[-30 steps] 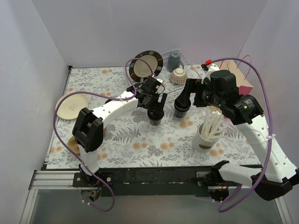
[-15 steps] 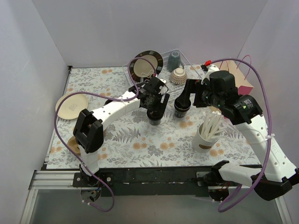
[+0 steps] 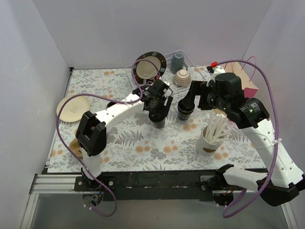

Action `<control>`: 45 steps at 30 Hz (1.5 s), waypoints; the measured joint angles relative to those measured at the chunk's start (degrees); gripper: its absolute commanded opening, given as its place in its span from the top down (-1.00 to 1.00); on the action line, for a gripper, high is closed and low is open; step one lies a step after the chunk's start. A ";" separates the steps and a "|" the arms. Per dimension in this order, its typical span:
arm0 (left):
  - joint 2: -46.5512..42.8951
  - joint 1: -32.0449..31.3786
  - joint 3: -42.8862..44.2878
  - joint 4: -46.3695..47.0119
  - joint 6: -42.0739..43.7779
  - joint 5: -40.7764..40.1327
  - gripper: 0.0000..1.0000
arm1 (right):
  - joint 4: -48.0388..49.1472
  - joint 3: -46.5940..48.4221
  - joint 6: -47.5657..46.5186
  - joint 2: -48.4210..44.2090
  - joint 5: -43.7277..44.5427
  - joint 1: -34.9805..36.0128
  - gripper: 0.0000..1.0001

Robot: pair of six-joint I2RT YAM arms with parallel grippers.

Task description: Pack the takeout coffee

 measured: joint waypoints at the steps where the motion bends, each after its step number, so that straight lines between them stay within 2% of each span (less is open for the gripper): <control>1: 0.07 -0.04 -0.02 0.00 0.13 0.02 -0.57 | 0.00 0.00 0.09 -0.15 0.02 0.00 -0.96; 10: 0.11 -0.57 1.57 -1.20 0.63 -0.04 -0.64 | 0.02 -0.76 0.61 -0.57 0.20 0.00 -0.96; 30: 0.50 -1.66 1.95 -1.51 1.14 1.62 -0.58 | 0.07 -1.38 1.40 -0.61 0.17 0.00 -0.96; 36: 2.71 -2.05 1.97 -0.96 1.73 2.21 -0.53 | 0.04 -1.46 1.73 -0.61 0.20 0.00 -0.96; 40: 3.72 -2.21 2.60 -0.42 2.43 1.99 -0.39 | 0.04 -1.49 1.90 -0.61 0.20 0.00 -0.96; 45: 3.85 -2.54 2.69 0.00 2.84 1.46 -0.31 | 0.02 -1.49 1.88 -0.61 0.22 0.00 -0.96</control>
